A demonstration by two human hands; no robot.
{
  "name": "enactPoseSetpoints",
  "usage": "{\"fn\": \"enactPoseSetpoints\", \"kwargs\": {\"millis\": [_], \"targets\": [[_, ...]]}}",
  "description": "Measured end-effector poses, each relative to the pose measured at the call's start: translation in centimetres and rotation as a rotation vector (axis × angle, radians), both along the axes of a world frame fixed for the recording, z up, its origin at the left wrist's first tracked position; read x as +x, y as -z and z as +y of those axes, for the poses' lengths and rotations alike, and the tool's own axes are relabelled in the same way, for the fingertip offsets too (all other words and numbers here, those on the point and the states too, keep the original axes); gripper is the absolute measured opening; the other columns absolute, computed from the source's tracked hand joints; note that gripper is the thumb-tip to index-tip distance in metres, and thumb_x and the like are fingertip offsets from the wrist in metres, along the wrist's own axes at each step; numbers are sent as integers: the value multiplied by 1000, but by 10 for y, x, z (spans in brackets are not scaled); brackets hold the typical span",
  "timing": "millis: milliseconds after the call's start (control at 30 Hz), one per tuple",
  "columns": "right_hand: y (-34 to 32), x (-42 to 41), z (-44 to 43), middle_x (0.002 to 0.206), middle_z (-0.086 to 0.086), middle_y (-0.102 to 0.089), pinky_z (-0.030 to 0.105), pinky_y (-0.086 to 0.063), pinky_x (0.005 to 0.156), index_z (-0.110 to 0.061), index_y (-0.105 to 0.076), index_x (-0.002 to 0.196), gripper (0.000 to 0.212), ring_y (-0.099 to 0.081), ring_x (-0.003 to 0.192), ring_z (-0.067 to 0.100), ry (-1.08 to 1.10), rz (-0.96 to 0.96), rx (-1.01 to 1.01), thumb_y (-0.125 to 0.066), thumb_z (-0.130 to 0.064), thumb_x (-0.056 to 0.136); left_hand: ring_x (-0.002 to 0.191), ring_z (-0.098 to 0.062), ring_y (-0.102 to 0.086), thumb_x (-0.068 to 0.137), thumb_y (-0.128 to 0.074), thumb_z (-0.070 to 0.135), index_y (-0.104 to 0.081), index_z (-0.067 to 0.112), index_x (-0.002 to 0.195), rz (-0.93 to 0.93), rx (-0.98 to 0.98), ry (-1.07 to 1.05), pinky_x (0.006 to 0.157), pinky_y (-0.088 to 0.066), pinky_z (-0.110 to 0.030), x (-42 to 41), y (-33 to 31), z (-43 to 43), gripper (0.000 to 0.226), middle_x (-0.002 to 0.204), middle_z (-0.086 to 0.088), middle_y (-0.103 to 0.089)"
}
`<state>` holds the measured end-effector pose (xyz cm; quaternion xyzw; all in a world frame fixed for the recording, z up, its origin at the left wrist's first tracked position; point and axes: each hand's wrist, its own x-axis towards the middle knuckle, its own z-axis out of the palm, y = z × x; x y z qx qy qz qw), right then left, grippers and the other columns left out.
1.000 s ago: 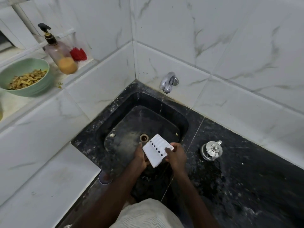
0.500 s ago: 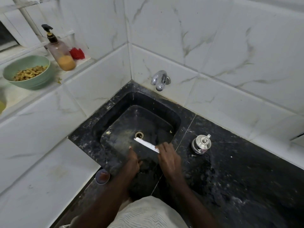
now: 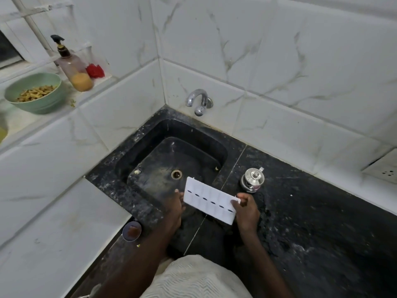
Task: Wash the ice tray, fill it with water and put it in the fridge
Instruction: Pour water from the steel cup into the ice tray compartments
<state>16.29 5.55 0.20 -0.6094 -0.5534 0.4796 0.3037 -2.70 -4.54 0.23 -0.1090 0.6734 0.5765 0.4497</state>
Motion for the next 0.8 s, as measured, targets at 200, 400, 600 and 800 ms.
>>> {"fn": "enactPoseSetpoints", "kwargs": {"millis": [200, 400, 600, 800], "targets": [[23, 49, 7, 105, 19, -73, 49, -56, 94, -1, -67, 109, 32, -69, 98, 35, 227, -3, -157, -85, -9, 84, 103, -22, -62, 112, -46, 25, -67, -2, 124, 35, -35, 146, 98, -52, -39, 32, 3, 9, 36, 113, -14, -67], [28, 71, 16, 108, 22, -74, 37, -51, 89, 3, -69, 115, 31, -69, 97, 34, 248, -70, -180, -80, -1, 86, 97, -23, -59, 105, -52, 11, -71, 0, 111, 49, -38, 226, 90, -49, -38, 50, 10, 19, 22, 102, -14, -63], [31, 79, 24, 111, 25, -74, 42, -52, 100, 6, -70, 121, 32, -70, 107, 41, 192, -133, -184, -73, 5, 89, 72, -12, -55, 106, -50, 4, -63, 13, 85, 59, -36, 240, 65, -45, -23, 62, 20, 26, 26, 81, -4, -60], [35, 81, 30, 112, 25, -75, 44, -51, 104, 5, -71, 120, 30, -70, 107, 39, 166, -224, -234, -67, 8, 90, 127, -30, -60, 106, -53, 7, -61, 0, 135, 216, -61, 397, 111, -48, -44, 63, 23, 27, 32, 135, -18, -64]]}}
